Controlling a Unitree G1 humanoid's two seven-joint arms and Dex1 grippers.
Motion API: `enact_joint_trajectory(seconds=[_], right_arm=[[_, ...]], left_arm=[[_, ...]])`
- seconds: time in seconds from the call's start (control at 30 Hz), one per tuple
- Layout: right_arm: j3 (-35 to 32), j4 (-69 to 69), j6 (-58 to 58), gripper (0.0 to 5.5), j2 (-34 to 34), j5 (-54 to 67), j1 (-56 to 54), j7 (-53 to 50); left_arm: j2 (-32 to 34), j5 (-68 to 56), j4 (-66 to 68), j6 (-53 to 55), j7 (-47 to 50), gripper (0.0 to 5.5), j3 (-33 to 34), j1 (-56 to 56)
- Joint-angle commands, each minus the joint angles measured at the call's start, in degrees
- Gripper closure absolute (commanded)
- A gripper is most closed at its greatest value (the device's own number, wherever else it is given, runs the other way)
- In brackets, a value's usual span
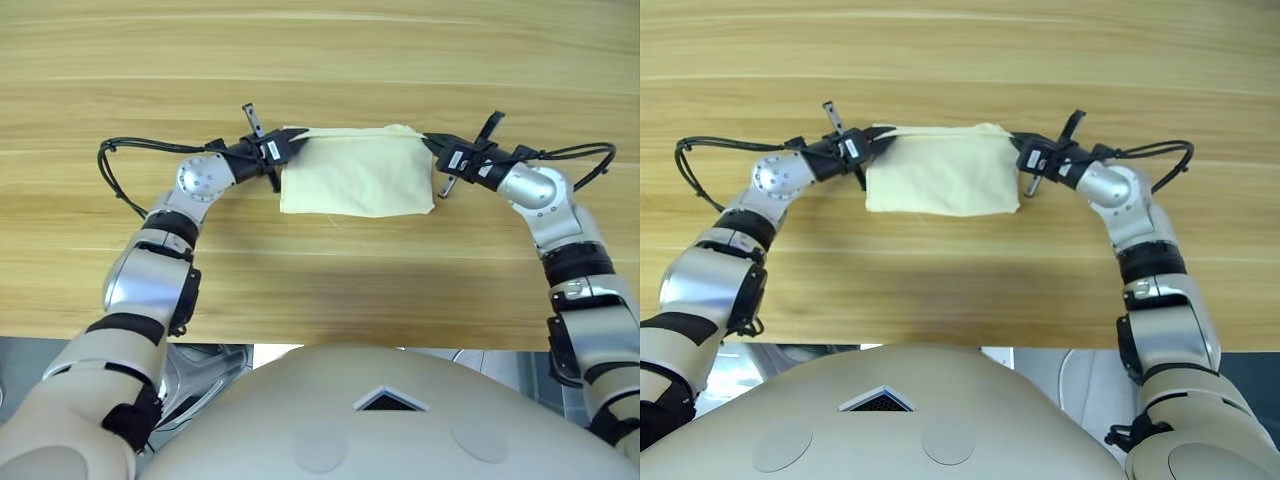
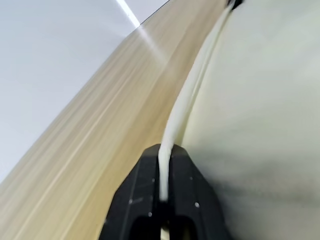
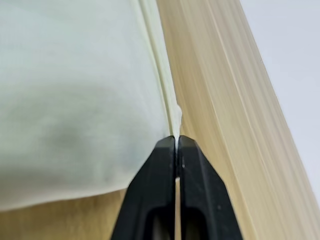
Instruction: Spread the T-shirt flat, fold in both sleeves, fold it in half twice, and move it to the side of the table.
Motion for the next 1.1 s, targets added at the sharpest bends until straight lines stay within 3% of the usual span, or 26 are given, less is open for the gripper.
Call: enact_joint_trajectory(seconds=[0.03, 0.17, 0.4, 0.57, 0.63, 0.7, 0.9, 0.97, 1.1], right_arm=[[-0.81, 7.99, -0.25, 5.5, 1.75, 0.93, -3.28, -2.42], [-1.0, 16.12, -2.08, 5.5, 3.31, 2.35, -4.44, -1.88], [-2.81, 24.64, -5.25, 4.24, 6.02, 6.47, -5.52, -0.39], [-8.52, 26.49, -5.76, 3.57, 7.17, 14.53, -5.6, 3.74], [-12.71, 26.75, -5.02, 3.25, 7.58, 19.85, -5.56, 6.93], [-19.1, 26.25, -2.68, 2.89, 7.59, 28.15, -5.1, 13.3], [-34.29, 23.45, 6.89, 1.83, 5.23, 47.38, -3.5, 34.25], [-38.49, 23.6, 9.7, 1.41, 3.9, 51.11, -4.67, 35.67], [-38.46, 20.31, 7.22, 1.36, 4.78, 49.32, -5.82, 33.68]], left_arm=[[-1.17, 3.48, 3.27, 5.83, 4.94, 5.5, -0.72, 0.56], [-2.25, 1.04, 4.59, 8.85, 2.72, 4.89, 1.59, 1.03], [-2.73, 2.23, 6.04, 15.69, 1.24, 3.64, 0.99, 2.58], [-3.53, -2.63, 6.42, 20.23, 0.09, 3.12, 5.99, 2.61], [-3.66, -6.99, 6.42, 22.53, 1.98, 2.86, 10.9, 1.79], [-3.73, -16.37, 6.02, 24.66, -0.38, 2.57, 20.53, 0.66], [-3.55, -43.42, 3.86, 33.21, -20.37, 1.62, 46.77, -2.38], [-2.74, -51.53, 3.33, 39.57, -26.44, 1.25, 54.23, -3.44], [-4.16, -54.81, 2.03, 42.17, -35.29, 1.42, 57.13, -3.37]])
